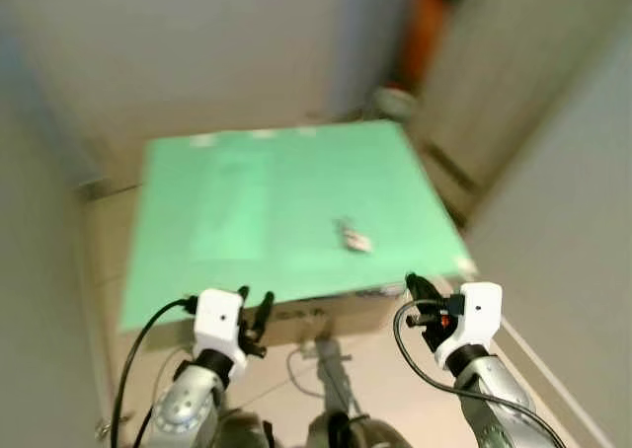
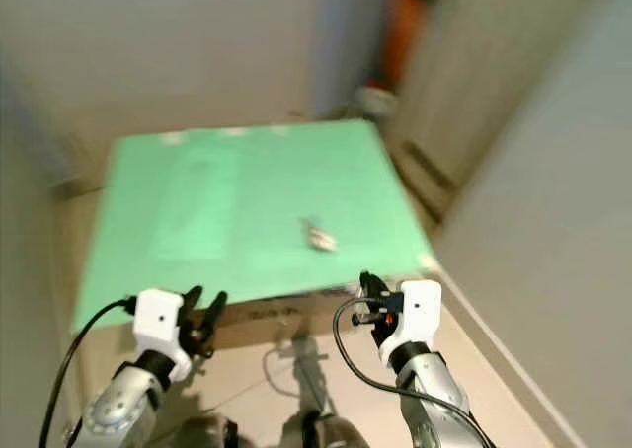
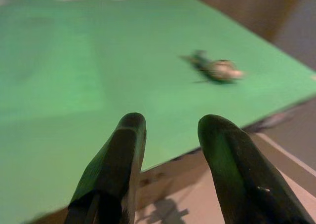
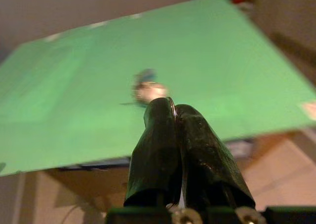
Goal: Hang keys on a hook
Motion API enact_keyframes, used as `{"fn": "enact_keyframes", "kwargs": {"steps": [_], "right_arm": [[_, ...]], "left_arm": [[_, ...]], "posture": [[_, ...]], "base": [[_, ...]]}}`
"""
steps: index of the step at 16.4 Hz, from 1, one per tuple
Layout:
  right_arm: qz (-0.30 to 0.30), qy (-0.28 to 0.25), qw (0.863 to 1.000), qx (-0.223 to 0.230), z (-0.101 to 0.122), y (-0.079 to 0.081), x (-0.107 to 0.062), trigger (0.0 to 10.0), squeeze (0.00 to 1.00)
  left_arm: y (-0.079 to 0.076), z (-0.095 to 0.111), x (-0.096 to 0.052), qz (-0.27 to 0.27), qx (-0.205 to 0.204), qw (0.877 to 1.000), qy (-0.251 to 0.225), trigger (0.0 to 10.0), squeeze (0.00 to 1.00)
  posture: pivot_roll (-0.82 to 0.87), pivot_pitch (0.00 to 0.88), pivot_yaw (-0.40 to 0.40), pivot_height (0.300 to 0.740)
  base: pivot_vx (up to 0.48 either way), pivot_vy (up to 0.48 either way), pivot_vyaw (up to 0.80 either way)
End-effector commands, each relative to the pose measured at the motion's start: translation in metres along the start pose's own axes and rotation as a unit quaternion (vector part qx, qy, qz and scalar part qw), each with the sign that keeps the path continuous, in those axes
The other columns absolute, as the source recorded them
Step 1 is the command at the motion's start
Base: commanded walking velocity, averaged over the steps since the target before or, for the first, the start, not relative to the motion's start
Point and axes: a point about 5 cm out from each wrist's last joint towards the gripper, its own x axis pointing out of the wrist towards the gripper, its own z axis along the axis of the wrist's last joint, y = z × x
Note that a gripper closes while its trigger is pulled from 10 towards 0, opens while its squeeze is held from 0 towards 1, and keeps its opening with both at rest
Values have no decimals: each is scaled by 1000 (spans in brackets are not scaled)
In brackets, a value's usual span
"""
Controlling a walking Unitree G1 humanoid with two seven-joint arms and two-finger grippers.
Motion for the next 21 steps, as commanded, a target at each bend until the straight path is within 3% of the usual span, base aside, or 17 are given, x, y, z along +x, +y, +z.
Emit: {"fn": "enact_keyframes", "kwargs": {"steps": [1,5,10,17,21], "right_arm": [[-14,2,1000,0,-3,-3,-2,10000,0],[-43,2,999,-8,-6,-10,1,10000,0],[-83,45,995,-37,-26,-24,-5,10000,0],[-80,45,995,-44,-29,-23,0,10000,0],[-85,45,994,-46,-32,-24,0,10000,0]], "left_arm": [[-2,-3,1,-6,2,1000,5,10000,0],[-4,-9,6,-22,1,1000,18,10000,0],[-8,-13,13,-35,-4,999,26,10000,0],[-7,-19,18,-36,-17,998,38,10000,0],[-6,-21,19,-41,-22,998,41,10000,0]], "posture": [[94,106,-23,740],[72,92,-19,740],[43,85,-24,740],[41,96,-14,740],[43,99,-5,740]], "base": [[0,0,-800],[0,0,-800],[0,0,-800],[0,0,-800],[0,-387,-400]]}}
